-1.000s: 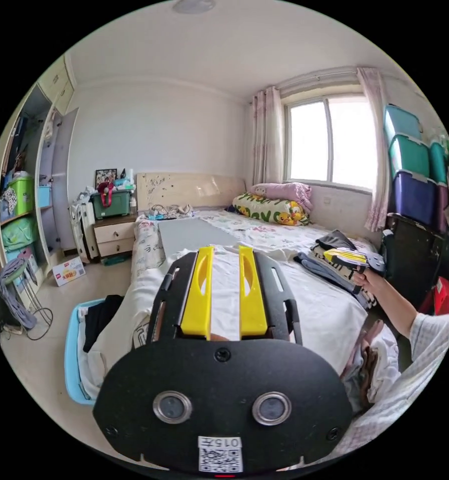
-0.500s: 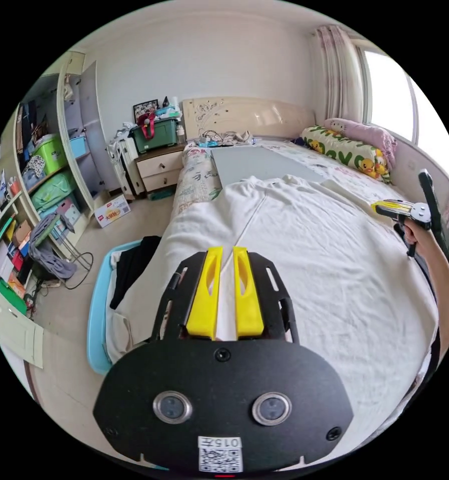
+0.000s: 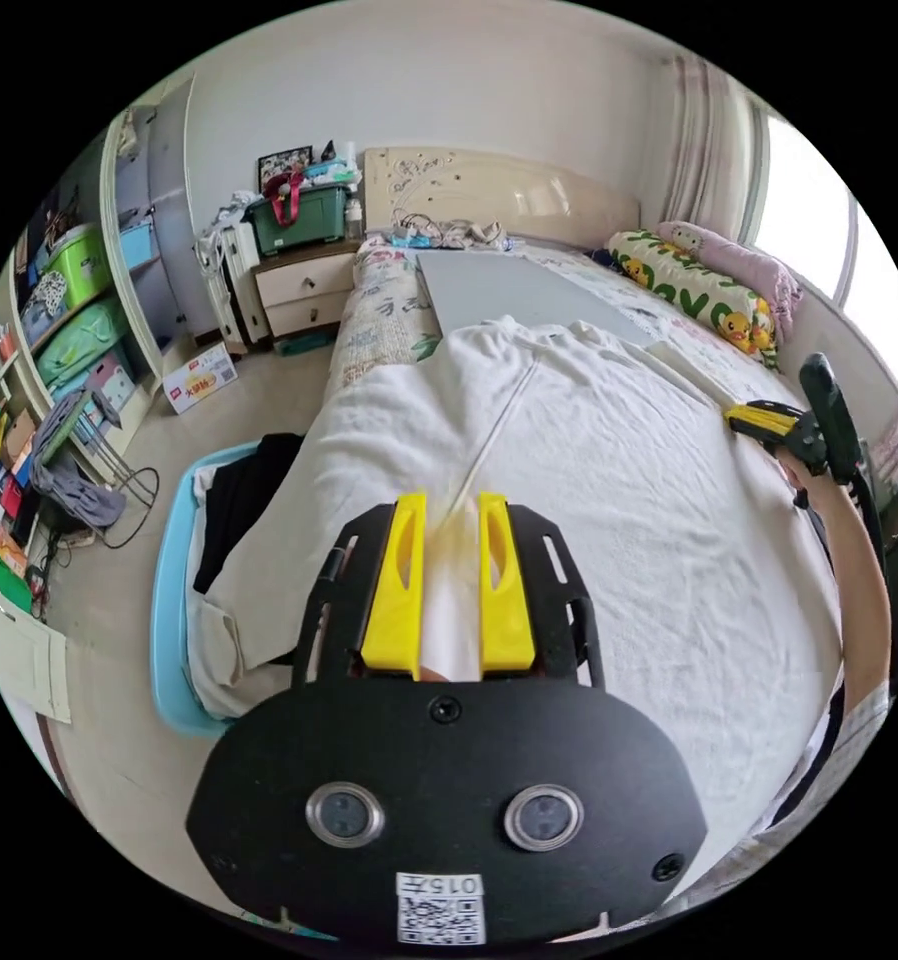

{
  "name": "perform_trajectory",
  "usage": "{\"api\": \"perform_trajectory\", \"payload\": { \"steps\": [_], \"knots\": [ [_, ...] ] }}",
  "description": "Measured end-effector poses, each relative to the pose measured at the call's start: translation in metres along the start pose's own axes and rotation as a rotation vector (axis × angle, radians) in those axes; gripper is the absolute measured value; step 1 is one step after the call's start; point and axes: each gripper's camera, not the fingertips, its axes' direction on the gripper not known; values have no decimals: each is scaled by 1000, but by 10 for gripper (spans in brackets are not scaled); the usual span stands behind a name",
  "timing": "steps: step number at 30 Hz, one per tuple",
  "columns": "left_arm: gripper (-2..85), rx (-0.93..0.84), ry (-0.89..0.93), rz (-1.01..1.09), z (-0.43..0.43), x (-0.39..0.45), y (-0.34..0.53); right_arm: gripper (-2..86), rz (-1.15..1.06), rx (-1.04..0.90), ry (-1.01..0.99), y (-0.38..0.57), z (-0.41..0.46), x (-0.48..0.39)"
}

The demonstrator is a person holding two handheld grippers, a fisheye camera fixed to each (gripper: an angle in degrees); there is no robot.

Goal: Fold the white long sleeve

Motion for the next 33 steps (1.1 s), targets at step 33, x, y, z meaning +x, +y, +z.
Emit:
{"api": "perform_trajectory", "payload": {
  "steps": [33],
  "knots": [
    [109, -136, 469, 705, 165, 252, -105, 112, 748, -571, -432, 71, 167, 381]
  ]
}}
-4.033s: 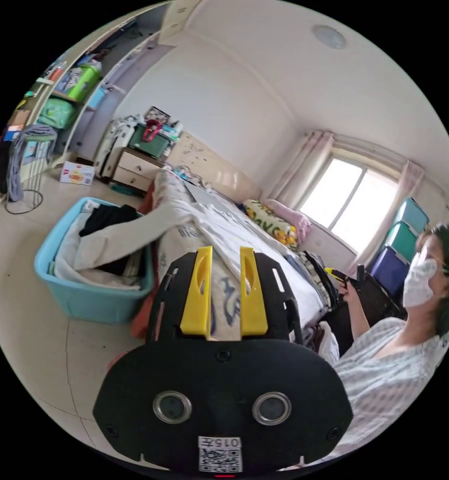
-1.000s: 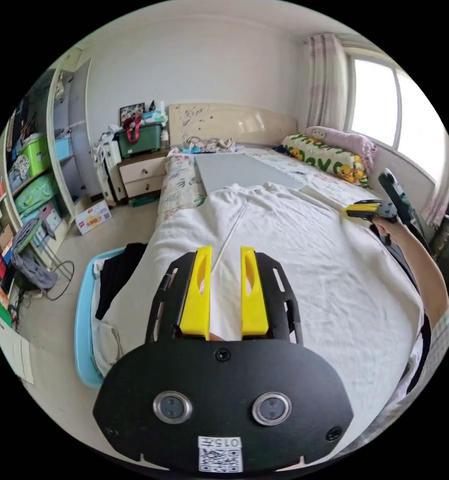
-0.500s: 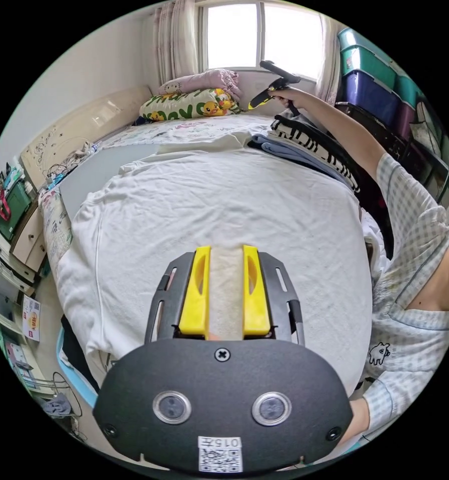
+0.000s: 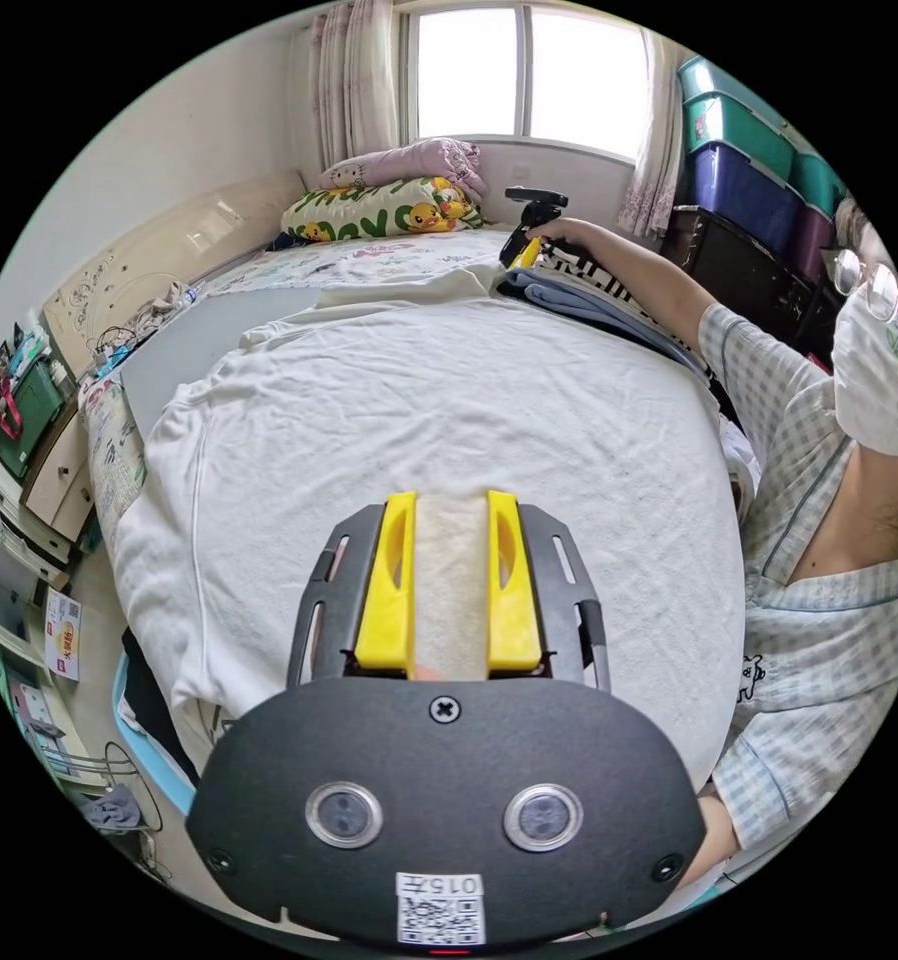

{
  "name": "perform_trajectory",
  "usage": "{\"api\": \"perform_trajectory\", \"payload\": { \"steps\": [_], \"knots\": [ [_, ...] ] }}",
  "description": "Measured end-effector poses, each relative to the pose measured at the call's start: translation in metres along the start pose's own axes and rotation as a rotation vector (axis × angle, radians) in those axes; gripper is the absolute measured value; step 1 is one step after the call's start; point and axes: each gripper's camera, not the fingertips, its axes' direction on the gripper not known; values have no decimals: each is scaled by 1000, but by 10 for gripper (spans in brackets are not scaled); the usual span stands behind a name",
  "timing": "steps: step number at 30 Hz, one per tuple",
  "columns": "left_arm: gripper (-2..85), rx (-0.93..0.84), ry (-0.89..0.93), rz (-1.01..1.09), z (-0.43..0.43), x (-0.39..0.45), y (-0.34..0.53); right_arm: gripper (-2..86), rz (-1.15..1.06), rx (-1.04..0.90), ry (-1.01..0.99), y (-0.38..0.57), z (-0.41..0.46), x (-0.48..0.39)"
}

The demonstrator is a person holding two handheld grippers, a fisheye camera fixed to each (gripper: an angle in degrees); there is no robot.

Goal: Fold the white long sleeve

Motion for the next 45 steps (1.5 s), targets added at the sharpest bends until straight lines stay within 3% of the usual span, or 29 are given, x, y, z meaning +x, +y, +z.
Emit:
{"api": "perform_trajectory", "payload": {
  "steps": [5, 9, 12, 16, 20, 23, 27, 29, 31, 33, 35, 37, 40, 45],
  "knots": [
    [109, 2, -8, 3, 8, 8, 15, 32, -46, 121, 104, 19, -13, -15],
    [110, 2, 3, -5, 14, 13, 37, 25, -147, 499, 246, 75, -72, -56],
    [110, 3, 2, -4, 17, 21, 58, 24, -388, 727, 119, 151, -120, -109],
    [111, 5, 0, -8, 18, 34, 96, 35, -989, 586, -159, 278, -104, -179],
    [114, 12, 2, -28, 17, 43, 138, 60, -1168, 470, -345, 334, -69, -178],
    [105, 41, -10, -83, 8, 46, 181, 60, -1134, 549, -519, 334, -79, -141],
    [63, 98, -113, -257, -14, 47, 250, 31, -840, 724, -635, 286, -67, -81],
    [45, 81, -271, -363, -27, 59, 271, 13, -710, 711, -693, 260, -40, -56],
    [26, 183, -395, -494, -67, 85, 303, 2, -649, 700, -731, 241, 2, -28],
    [22, 307, -408, -544, -94, 110, 339, -1, -616, 634, -744, 228, 14, -16],
    [22, 434, -318, -631, -115, 128, 380, -3, -595, 590, -819, 219, 18, -8],
    [31, 582, -33, -776, -130, 139, 437, -4, -609, 570, -874, 219, 27, -1],
    [79, 784, 206, -774, -133, 167, 507, -4, -593, 598, -852, 221, 28, 7],
    [126, 872, 216, -697, -129, 204, 562, -4, -564, 594, -877, 217, 37, 22]
  ]
}}
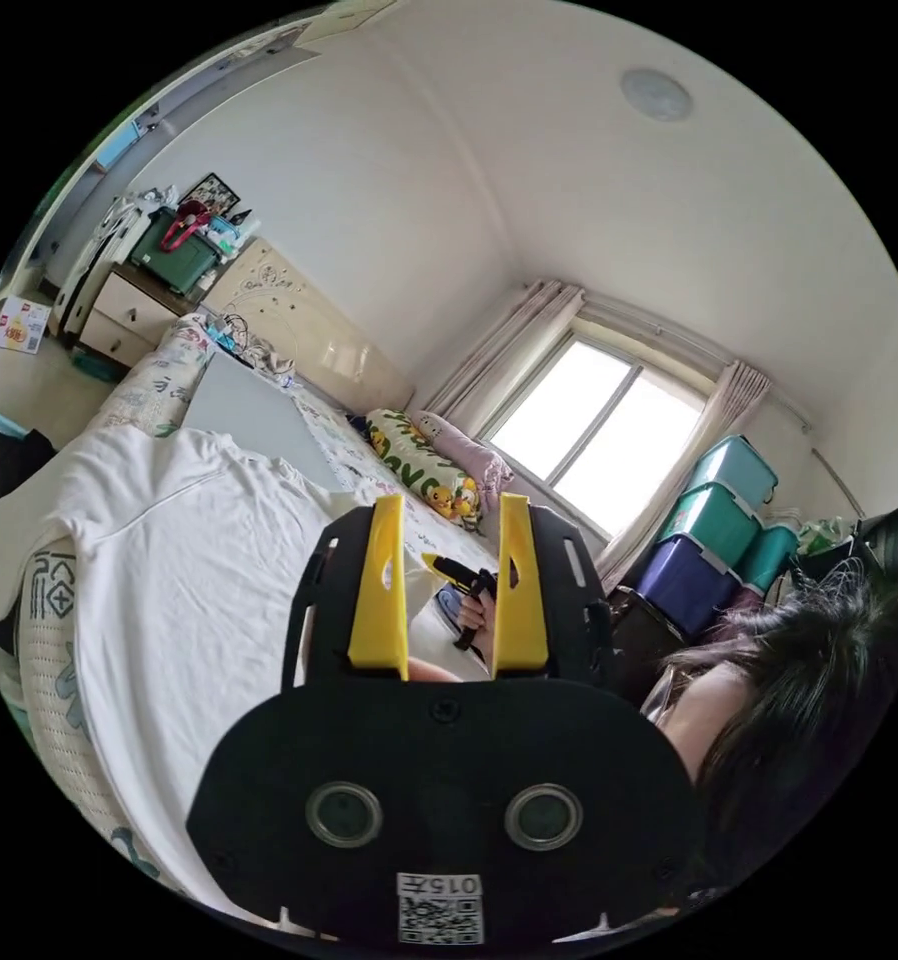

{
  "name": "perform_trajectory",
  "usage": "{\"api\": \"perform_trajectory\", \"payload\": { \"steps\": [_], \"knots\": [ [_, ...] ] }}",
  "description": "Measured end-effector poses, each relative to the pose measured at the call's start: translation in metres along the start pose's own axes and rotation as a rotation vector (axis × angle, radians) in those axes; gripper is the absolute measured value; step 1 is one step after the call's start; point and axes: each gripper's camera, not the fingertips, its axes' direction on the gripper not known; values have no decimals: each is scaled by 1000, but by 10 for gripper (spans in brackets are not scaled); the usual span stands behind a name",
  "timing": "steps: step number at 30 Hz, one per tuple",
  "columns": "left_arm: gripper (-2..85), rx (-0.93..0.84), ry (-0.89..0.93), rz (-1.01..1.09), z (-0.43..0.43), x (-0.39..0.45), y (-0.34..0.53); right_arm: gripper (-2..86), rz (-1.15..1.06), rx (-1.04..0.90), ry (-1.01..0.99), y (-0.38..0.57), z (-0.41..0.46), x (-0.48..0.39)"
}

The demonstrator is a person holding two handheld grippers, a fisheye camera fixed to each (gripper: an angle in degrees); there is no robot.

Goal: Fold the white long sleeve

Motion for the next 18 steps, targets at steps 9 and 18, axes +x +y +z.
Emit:
{"api": "perform_trajectory", "payload": {
  "steps": [9, 18],
  "knots": [
    [87, 8, -99, 55, -43, 17, 55, -4, 128, 26, -138, 9, -6, 40],
    [86, 69, -136, 189, -93, 54, 73, -4, 107, 30, -145, 15, -2, 41]
  ]
}}
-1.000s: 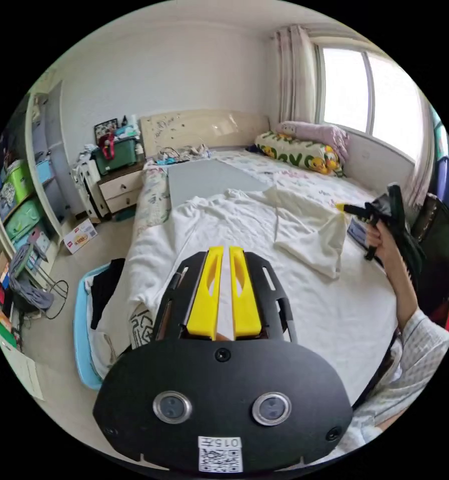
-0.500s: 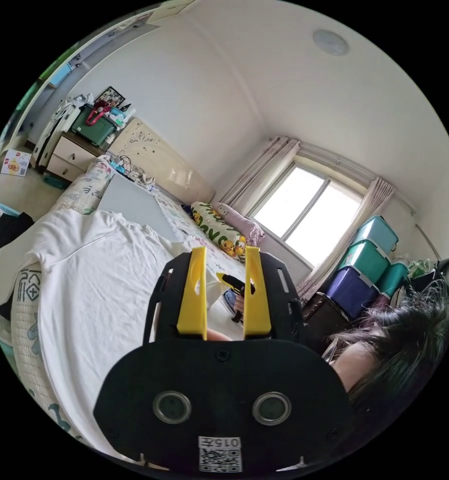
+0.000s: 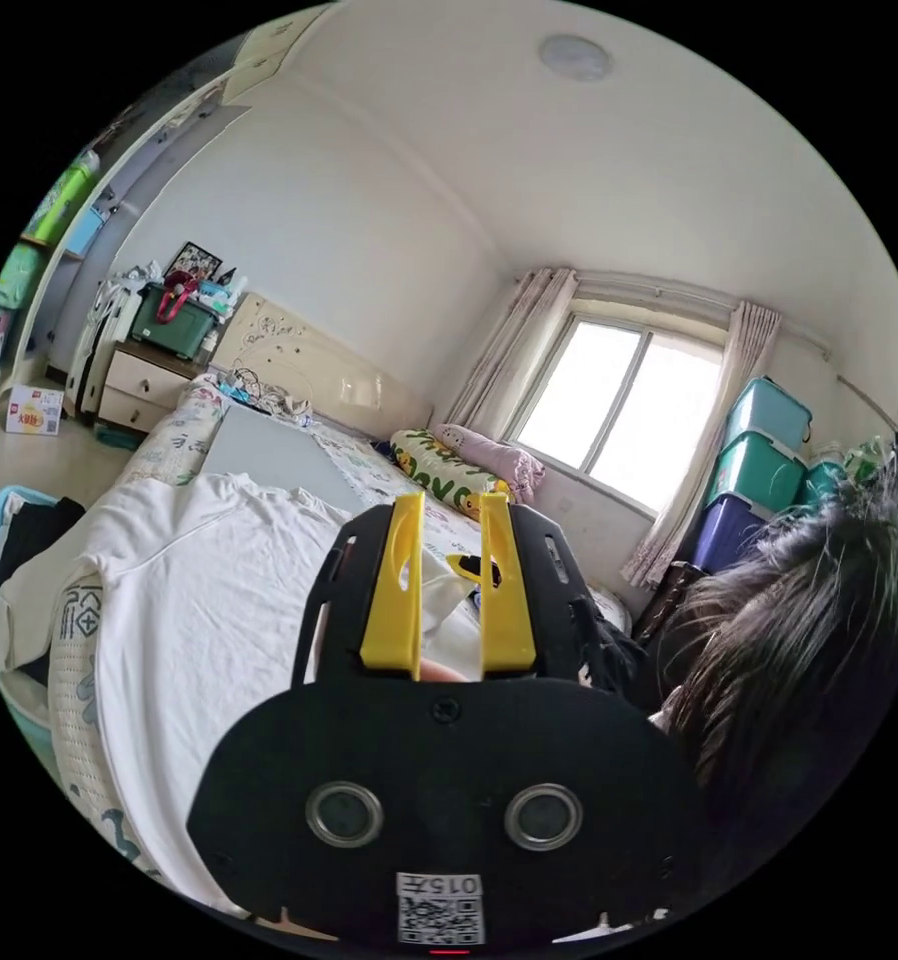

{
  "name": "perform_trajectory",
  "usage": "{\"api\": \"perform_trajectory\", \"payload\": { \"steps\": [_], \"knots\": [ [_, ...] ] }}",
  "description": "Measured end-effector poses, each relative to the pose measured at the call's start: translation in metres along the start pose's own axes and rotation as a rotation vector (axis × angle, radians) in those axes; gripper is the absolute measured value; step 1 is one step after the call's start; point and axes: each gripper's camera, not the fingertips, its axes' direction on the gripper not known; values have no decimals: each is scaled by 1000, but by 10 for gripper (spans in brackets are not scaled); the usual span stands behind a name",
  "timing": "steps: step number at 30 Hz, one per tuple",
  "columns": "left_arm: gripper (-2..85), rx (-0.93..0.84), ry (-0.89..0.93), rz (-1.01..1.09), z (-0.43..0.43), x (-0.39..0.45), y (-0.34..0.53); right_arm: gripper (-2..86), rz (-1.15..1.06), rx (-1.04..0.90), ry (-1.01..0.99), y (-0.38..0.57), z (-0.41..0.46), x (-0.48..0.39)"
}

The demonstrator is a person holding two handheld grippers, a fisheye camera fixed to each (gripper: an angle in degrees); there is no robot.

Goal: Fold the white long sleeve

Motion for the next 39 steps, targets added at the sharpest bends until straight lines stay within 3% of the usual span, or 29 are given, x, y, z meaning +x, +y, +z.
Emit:
{"api": "perform_trajectory", "payload": {
  "steps": [23, 27, 33, 37, 39],
  "knots": [
    [106, 24, -20, 50, -33, -4, -105, -3, -47, 47, 8, 19, 31, -30],
    [99, -7, -35, 96, -20, -9, -141, -2, -131, 56, 100, 24, 38, -53],
    [106, -8, -142, 162, 8, 7, -182, 15, -246, 23, 413, 31, 63, -86],
    [119, -21, -289, 227, 46, 32, -204, 73, -313, -34, 463, 36, 80, -104],
    [123, -38, -268, 230, 64, 37, -214, 88, -317, -58, 474, 36, 84, -108]
  ]
}}
